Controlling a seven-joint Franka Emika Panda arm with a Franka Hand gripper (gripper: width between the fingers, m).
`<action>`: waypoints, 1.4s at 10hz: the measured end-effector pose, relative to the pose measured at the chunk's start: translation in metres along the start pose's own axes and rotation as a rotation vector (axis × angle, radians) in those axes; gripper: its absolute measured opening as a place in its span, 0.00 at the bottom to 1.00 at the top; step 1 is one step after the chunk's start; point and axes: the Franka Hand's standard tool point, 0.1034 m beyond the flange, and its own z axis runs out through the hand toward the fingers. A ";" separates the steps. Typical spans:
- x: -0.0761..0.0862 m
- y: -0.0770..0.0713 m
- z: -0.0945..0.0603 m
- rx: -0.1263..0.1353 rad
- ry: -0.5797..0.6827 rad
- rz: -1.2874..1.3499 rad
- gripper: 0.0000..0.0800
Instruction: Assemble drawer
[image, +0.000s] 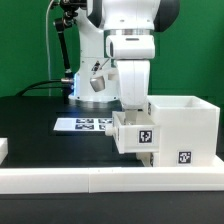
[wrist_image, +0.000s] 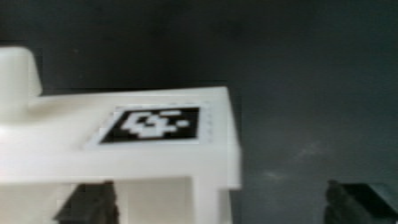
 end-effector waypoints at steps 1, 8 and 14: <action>0.000 0.003 -0.009 -0.011 -0.004 -0.002 0.79; -0.054 0.036 -0.027 0.001 -0.024 -0.073 0.81; -0.069 0.047 0.020 0.058 0.157 -0.111 0.81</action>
Offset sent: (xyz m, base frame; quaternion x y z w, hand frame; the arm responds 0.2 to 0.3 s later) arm 0.0186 -0.0321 0.0173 0.0283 0.0139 -0.0271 0.9991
